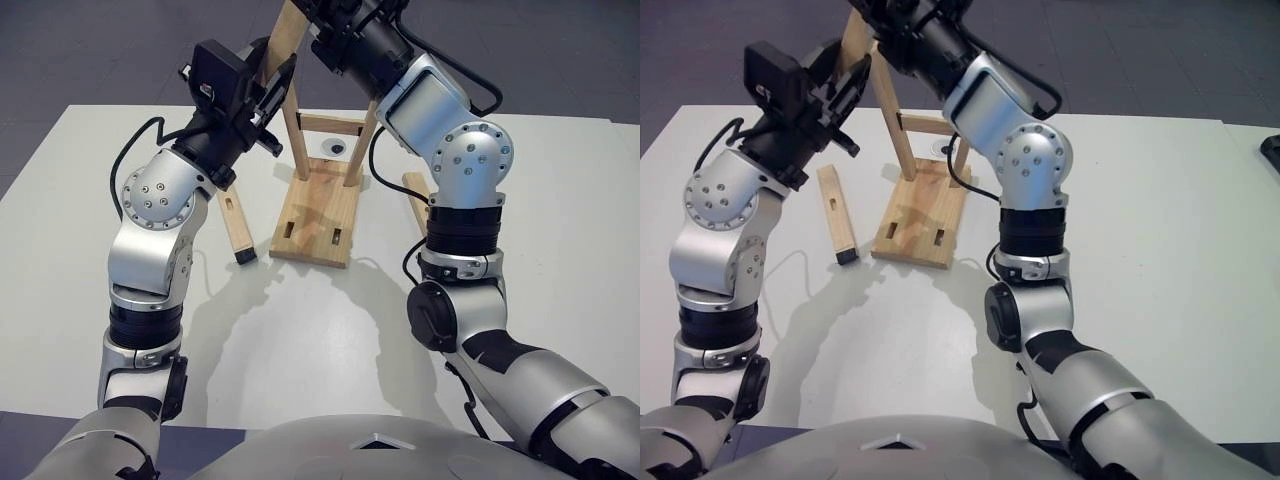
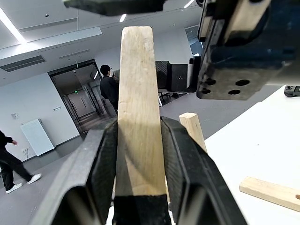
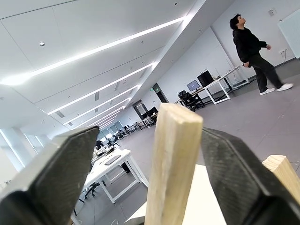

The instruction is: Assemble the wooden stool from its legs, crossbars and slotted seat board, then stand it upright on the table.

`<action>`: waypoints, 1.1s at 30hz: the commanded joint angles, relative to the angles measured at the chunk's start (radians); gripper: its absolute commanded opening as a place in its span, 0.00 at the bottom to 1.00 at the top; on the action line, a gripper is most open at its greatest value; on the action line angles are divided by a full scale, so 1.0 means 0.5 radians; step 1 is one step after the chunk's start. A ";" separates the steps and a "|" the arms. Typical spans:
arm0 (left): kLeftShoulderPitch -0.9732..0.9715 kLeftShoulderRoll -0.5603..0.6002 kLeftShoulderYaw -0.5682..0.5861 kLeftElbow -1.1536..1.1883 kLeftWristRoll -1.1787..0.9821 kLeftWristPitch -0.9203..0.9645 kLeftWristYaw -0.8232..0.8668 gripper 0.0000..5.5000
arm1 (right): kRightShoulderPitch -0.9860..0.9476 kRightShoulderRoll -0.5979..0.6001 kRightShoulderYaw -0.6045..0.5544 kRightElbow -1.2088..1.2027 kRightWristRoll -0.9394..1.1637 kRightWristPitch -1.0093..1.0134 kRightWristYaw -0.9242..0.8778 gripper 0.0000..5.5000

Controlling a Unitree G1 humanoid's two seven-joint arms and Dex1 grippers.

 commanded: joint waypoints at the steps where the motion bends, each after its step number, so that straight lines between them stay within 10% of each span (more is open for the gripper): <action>1: 0.030 0.002 -0.019 0.017 0.052 -0.016 -0.022 0.24 | -0.037 -0.006 -0.020 -0.032 0.038 0.029 -0.034 0.58; 17: -0.003 -0.024 -0.031 0.074 0.139 -0.067 -0.030 0.24 | -0.010 -0.018 -0.025 0.032 0.090 0.123 -0.032 0.14; 28: 0.023 -0.068 -0.070 0.119 0.204 -0.094 -0.008 0.24 | 0.124 -0.100 0.116 -0.195 0.035 0.178 0.018 0.10; 33: 0.002 -0.137 -0.043 0.154 0.172 -0.055 0.027 0.40 | 0.200 -0.167 0.078 -0.282 -0.014 0.148 -0.031 0.08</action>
